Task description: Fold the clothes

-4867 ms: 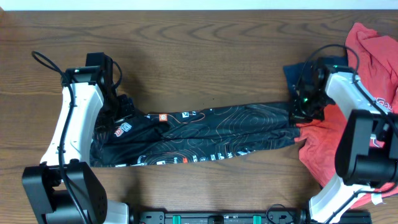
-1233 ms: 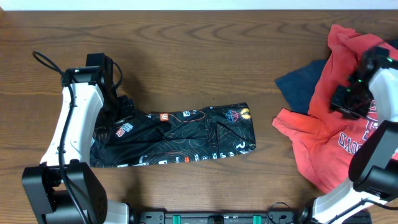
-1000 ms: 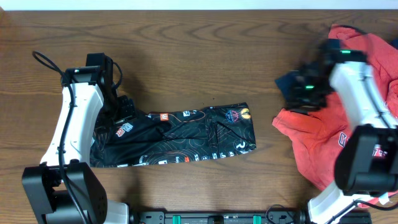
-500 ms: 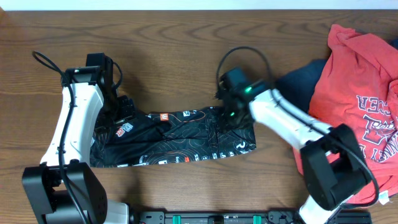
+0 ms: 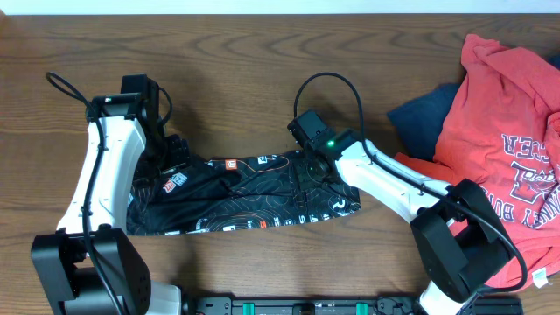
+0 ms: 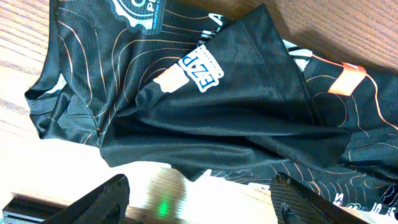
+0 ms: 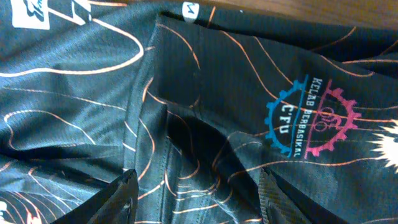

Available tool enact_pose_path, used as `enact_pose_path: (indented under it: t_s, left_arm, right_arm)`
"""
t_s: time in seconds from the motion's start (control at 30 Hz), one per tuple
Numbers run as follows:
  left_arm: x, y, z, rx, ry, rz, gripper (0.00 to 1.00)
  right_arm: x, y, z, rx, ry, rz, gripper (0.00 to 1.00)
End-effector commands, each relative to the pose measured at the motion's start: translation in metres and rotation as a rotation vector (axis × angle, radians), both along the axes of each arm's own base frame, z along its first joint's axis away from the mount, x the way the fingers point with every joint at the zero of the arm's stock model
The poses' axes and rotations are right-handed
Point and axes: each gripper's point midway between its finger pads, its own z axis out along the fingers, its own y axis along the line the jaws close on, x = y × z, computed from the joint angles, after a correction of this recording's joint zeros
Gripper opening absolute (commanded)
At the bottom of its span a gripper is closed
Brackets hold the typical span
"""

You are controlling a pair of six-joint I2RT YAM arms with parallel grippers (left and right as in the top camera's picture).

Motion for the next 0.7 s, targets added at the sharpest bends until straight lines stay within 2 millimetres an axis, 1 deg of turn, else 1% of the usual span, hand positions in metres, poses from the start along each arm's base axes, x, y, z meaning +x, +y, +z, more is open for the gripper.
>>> enact_pose_path:
  t_s: [0.0,0.17,0.33,0.43,0.5,0.63,0.67]
  left_arm:
    - [-0.002,0.003,0.005,0.016,-0.011,-0.002,0.74]
    - [-0.002,0.003,0.005,0.016,-0.011,-0.002,0.74]
    - [-0.002,0.003,0.005,0.016,-0.011,-0.002,0.74]
    - [-0.002,0.003,0.005,0.016,-0.011,-0.002,0.75]
    - [-0.002,0.003,0.005,0.016,-0.01,-0.002,0.75]
    - [-0.002,0.003,0.005,0.016,-0.01,-0.003,0.74]
    - [-0.002,0.003,0.005,0.016,-0.01,-0.002,0.74]
  right_arm:
    - [-0.007,0.01,-0.006,0.019,0.02,-0.005,0.6]
    - [-0.013,0.019,-0.012,0.015,0.024,0.003,0.6]
    - [-0.016,0.017,-0.026,-0.015,0.048,-0.032,0.6]
    - [-0.017,0.016,-0.036,-0.027,0.063,-0.037,0.57]
    - [-0.017,0.016,-0.039,-0.032,0.069,-0.041,0.53]
    - [-0.018,0.015,-0.04,-0.035,0.074,-0.049,0.4]
    - [-0.018,0.015,-0.04,-0.034,0.074,-0.049,0.4]
